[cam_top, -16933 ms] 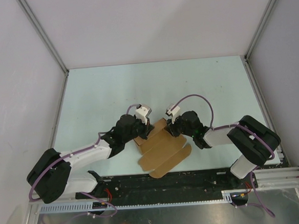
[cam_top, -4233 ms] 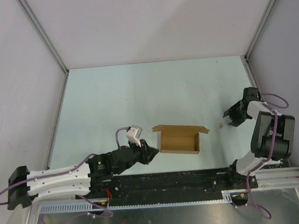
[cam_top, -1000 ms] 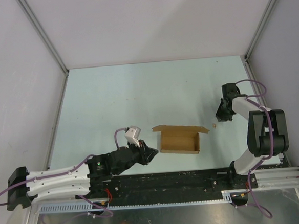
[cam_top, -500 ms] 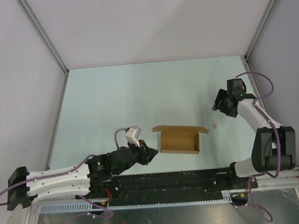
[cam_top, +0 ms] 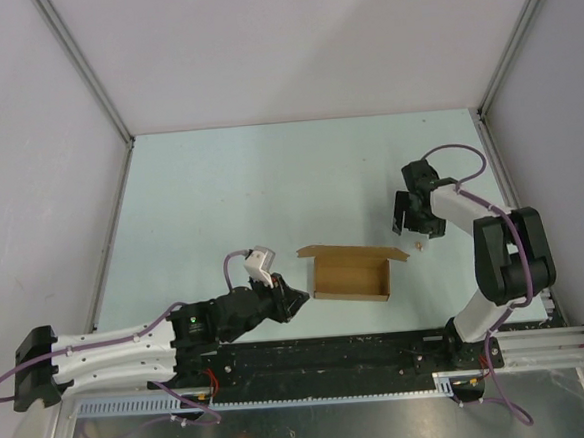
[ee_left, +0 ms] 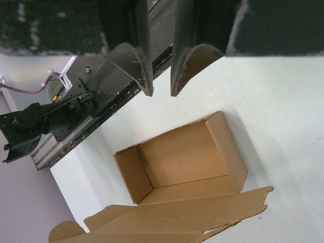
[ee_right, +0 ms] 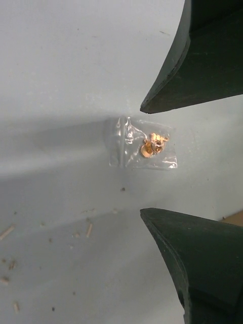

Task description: Fold the paper box

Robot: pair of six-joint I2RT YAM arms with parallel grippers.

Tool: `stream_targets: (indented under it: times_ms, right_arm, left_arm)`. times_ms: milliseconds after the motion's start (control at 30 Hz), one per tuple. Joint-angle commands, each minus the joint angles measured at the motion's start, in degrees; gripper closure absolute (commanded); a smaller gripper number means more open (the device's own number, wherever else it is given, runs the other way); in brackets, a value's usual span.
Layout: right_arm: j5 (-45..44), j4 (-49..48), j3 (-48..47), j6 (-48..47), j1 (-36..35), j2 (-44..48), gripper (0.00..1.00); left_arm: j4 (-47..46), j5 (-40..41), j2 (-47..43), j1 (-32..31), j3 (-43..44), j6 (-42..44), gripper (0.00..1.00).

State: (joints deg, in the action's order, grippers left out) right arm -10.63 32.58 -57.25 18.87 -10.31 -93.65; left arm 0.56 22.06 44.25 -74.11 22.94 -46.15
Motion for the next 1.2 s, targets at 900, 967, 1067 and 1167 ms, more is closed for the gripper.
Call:
stream_targets:
  times_ms: [900,967,1067,1167]
  right_arm:
    - [6.2,-4.4,3.3,1.1,8.0,-2.2,0.30]
    - [5.9,-4.6,3.4,1.1,7.2,-2.5,0.32]
    - [5.9,-4.6,3.3,0.8,6.4,-3.0,0.36]
    - [5.8,-4.5,3.3,0.6,5.9,-3.6,0.38]
  left_arm:
    - [-1.0,-0.4,0.1,0.2,-0.2,-1.3,0.75]
    - [-1.0,-0.4,0.4,0.2,0.0,-1.2,0.75]
    - [-0.9,-0.4,0.4,0.2,0.1,-1.5,0.75]
    - [-0.9,-0.5,0.5,0.1,0.0,-1.6,0.75]
